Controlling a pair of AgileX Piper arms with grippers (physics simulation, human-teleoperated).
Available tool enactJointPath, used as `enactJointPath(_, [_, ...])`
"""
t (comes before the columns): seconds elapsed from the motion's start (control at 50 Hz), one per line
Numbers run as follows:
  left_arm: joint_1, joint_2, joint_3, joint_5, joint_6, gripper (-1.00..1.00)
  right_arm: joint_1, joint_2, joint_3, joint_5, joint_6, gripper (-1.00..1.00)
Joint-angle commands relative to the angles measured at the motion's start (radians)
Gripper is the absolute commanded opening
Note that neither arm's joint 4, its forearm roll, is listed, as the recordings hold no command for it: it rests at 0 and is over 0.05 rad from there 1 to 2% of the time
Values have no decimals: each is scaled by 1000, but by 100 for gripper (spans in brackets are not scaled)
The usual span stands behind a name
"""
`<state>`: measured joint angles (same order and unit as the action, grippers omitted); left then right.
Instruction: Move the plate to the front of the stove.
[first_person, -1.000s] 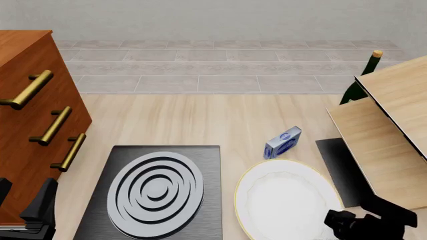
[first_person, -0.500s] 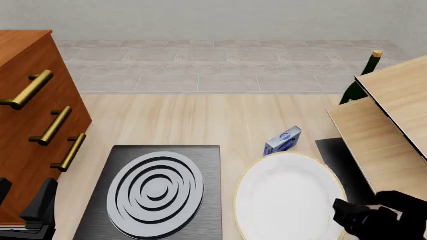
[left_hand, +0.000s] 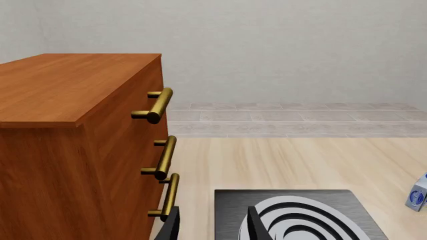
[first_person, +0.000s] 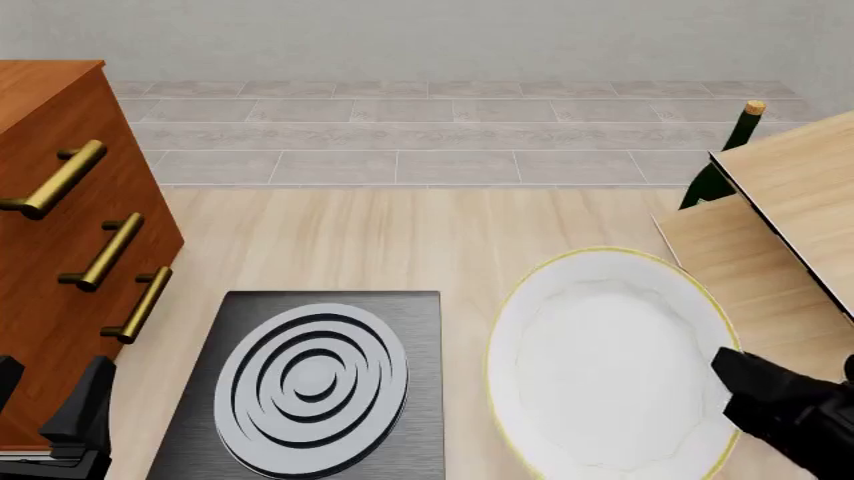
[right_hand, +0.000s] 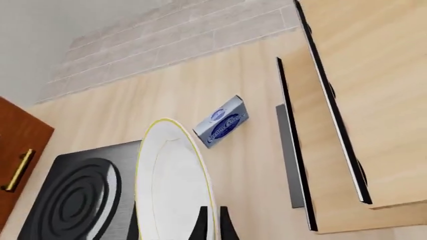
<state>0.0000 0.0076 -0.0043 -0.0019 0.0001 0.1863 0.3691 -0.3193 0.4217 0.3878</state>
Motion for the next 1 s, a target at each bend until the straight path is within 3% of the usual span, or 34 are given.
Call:
enactJointPath(0.02, [0,0,0,0,0,100,20,-18,-86,22,10,-100])
enactJointPath(0.46, [0,0,0,0,0,100,85,108,-139,-112,34,-100])
enactJointPath(1.0, [0,0,0,0,0,100,165,430,-344,-307,40,-100])
